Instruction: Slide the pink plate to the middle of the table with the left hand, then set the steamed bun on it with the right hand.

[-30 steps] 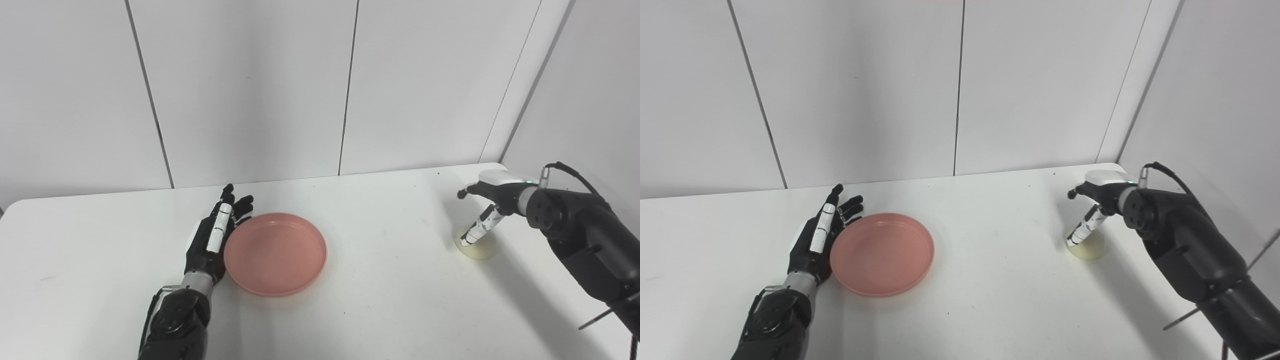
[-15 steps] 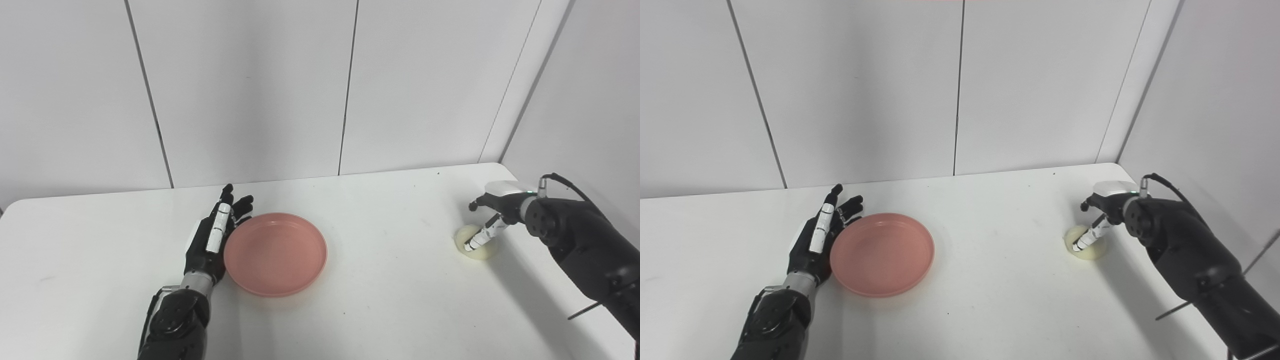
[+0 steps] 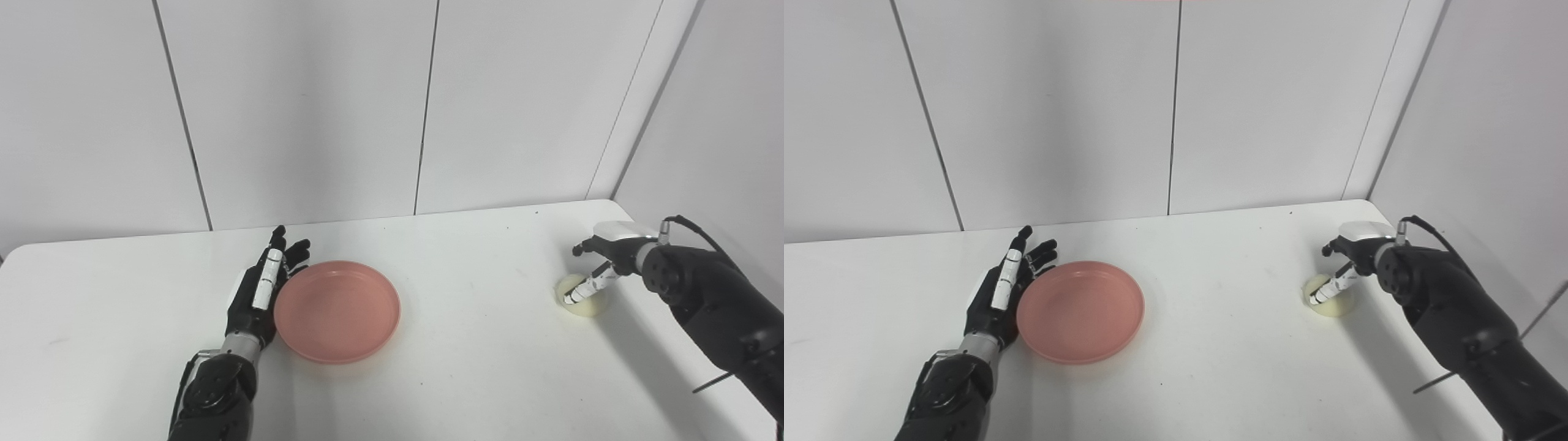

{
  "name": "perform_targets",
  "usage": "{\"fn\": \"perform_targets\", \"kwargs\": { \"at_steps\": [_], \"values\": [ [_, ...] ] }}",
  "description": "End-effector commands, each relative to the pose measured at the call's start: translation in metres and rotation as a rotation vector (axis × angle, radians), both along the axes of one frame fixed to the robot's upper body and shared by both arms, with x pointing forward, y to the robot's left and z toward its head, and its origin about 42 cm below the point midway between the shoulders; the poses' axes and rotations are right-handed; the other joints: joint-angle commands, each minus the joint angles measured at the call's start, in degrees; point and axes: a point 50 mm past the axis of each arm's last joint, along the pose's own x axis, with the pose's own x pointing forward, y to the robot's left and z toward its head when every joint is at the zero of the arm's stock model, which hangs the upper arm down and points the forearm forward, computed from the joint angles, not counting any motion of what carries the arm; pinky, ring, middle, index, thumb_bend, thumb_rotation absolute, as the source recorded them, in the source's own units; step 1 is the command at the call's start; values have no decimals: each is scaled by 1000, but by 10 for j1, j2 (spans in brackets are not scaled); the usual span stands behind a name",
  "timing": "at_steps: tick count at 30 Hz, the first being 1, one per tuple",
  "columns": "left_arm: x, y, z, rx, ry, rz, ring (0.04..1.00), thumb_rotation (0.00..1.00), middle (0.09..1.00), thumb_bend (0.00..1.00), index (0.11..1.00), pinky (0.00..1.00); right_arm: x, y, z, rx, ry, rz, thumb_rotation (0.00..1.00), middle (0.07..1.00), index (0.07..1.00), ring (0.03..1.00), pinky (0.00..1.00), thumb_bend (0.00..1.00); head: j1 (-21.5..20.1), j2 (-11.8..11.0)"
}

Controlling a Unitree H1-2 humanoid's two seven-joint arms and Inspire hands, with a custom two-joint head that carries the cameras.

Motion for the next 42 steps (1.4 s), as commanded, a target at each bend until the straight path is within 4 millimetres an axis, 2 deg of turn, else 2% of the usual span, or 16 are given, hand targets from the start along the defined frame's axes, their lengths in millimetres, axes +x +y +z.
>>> {"fn": "perform_targets", "kwargs": {
  "at_steps": [1,6,11,16,22,32,38,42],
  "values": [
    [-5,2,-16,23,85,-9,863,857,833,679,968,827,4,3,24,-9,-73,31,540,877,841,893,831,1000,1,0],
    [-5,2,-16,28,87,-12,860,856,834,678,969,820,2,10,15,17,-53,32,532,875,836,880,765,1000,1,2],
    [-5,2,-15,26,84,-18,865,851,841,681,975,826,0,13,2,5,-38,27,501,861,836,870,747,1000,2,4],
    [-5,2,-16,28,84,-20,865,850,841,688,975,820,1,17,-13,-81,-30,11,527,873,831,901,840,1000,2,4],
    [-5,2,-15,24,88,-21,861,850,837,689,972,820,4,16,-24,-182,-30,13,530,867,831,897,840,1000,3,6],
    [-4,3,-16,28,93,-32,859,851,838,698,977,815,3,11,-19,-219,-34,2,535,845,824,871,828,1000,0,5],
    [-3,3,-16,25,103,-39,858,845,840,708,974,814,0,9,-12,-170,-35,-16,518,867,824,907,860,1000,-1,5],
    [-3,3,-16,26,104,-44,855,840,838,717,973,809,-3,10,-7,-115,-25,-27,544,896,823,926,889,1000,0,4]
  ]
}}
